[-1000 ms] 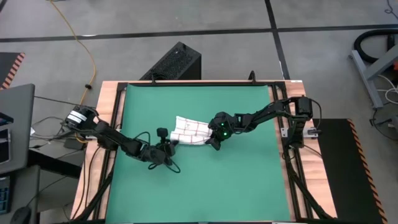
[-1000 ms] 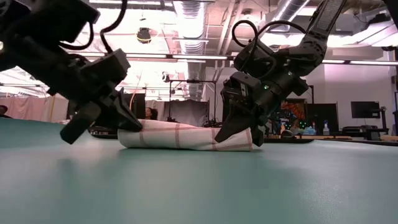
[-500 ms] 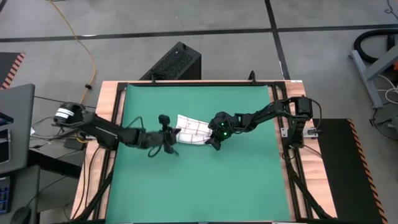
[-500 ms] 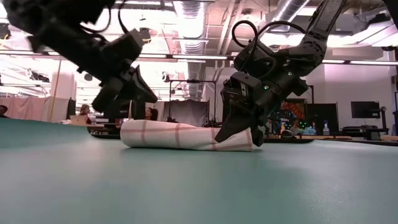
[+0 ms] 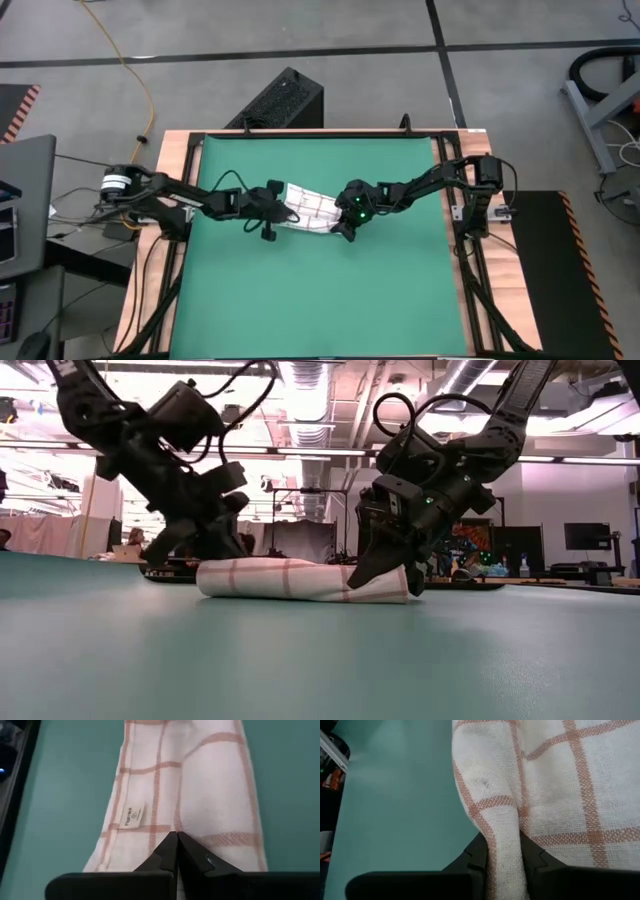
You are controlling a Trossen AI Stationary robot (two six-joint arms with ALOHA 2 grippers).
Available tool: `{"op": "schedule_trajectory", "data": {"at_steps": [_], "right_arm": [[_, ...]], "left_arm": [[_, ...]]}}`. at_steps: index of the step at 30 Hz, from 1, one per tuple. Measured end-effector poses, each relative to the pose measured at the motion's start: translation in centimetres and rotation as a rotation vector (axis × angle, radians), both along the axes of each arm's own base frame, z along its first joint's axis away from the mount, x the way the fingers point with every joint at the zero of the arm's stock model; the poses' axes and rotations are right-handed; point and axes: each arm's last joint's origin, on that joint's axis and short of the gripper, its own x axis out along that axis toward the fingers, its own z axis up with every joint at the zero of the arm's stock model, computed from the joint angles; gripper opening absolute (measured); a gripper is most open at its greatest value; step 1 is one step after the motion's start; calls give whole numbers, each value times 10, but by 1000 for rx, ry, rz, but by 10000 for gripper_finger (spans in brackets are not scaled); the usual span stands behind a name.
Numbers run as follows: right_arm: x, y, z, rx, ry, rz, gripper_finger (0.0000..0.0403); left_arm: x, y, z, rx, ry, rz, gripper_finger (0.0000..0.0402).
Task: Roll towel
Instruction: Roll the white towel
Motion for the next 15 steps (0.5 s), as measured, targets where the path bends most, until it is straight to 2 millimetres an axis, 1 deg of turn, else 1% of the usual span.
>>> {"op": "schedule_trajectory", "data": {"at_steps": [4,7,12,15], "right_arm": [[0,2,0,52,-7,34,72],[0,3,3,97,-22,59,72],[0,2,16,116,-44,48,72],[-2,0,23,112,-35,11,72]], "left_arm": [[0,12,-8,-58,20,0,0],[-3,20,-18,-158,58,-10,0],[-3,27,-29,-291,78,6,0],[-3,29,-33,-349,84,17,0]]}}
